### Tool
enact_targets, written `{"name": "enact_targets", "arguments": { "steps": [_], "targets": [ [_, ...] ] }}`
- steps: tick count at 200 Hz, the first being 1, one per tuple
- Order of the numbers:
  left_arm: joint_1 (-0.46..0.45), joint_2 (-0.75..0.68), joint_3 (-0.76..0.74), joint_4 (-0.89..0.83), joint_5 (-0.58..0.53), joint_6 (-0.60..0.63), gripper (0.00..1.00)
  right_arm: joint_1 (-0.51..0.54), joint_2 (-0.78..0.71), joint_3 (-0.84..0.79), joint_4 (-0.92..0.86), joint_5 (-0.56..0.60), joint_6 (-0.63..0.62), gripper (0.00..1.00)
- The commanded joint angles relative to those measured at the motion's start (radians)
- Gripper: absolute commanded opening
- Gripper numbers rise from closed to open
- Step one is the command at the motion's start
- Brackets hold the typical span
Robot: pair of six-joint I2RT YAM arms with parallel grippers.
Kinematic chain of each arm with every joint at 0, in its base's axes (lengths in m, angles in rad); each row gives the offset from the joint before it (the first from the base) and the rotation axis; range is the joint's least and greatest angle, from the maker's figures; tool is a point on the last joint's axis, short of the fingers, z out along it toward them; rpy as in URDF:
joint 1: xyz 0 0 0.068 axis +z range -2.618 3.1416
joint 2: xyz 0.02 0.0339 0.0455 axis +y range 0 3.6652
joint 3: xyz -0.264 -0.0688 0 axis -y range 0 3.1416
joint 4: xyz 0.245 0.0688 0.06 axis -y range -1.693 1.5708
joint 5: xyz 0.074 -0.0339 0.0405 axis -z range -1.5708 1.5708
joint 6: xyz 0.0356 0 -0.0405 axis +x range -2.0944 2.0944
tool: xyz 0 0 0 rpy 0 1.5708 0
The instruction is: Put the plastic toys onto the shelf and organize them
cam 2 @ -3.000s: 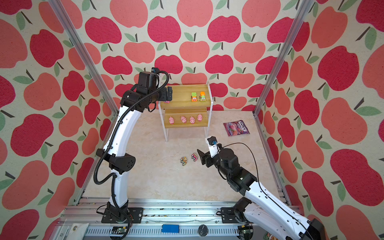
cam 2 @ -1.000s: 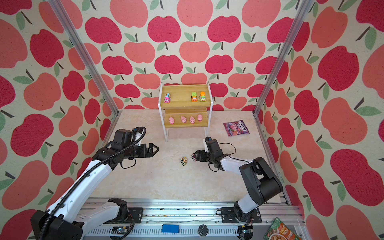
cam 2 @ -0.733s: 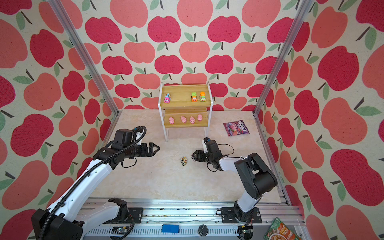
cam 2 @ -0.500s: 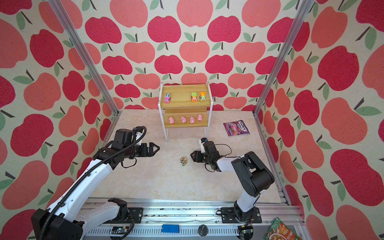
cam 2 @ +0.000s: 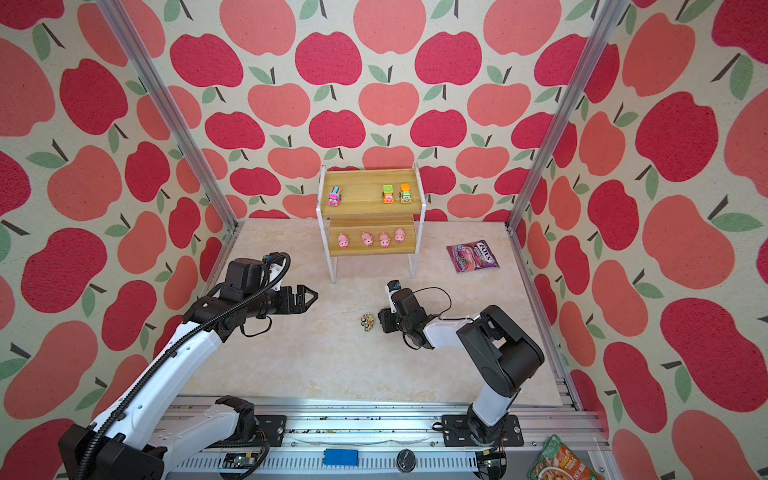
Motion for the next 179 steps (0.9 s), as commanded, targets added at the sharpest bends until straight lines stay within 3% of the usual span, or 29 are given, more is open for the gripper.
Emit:
{"name": "enact_targets", "arguments": {
  "steps": [1,64,90,179],
  "targets": [
    [-0.005,-0.021,0.003,-0.01,-0.016,-0.01,1.0,0.041,-0.051,0.032,-0.138,0.157,-0.084,0.35],
    [-0.006,-0.031,-0.026,0.016,-0.003,-0.017,1.0,0.071,-0.151,0.133,-0.513,0.544,-0.163,0.34],
    [-0.005,-0.025,-0.04,0.039,0.013,-0.024,1.0,0.075,-0.151,0.138,-0.587,0.665,-0.191,0.34],
    [-0.008,-0.034,-0.049,0.069,0.035,-0.031,1.0,0.127,0.114,0.353,-0.729,0.986,-0.328,0.34]
  ]
}}
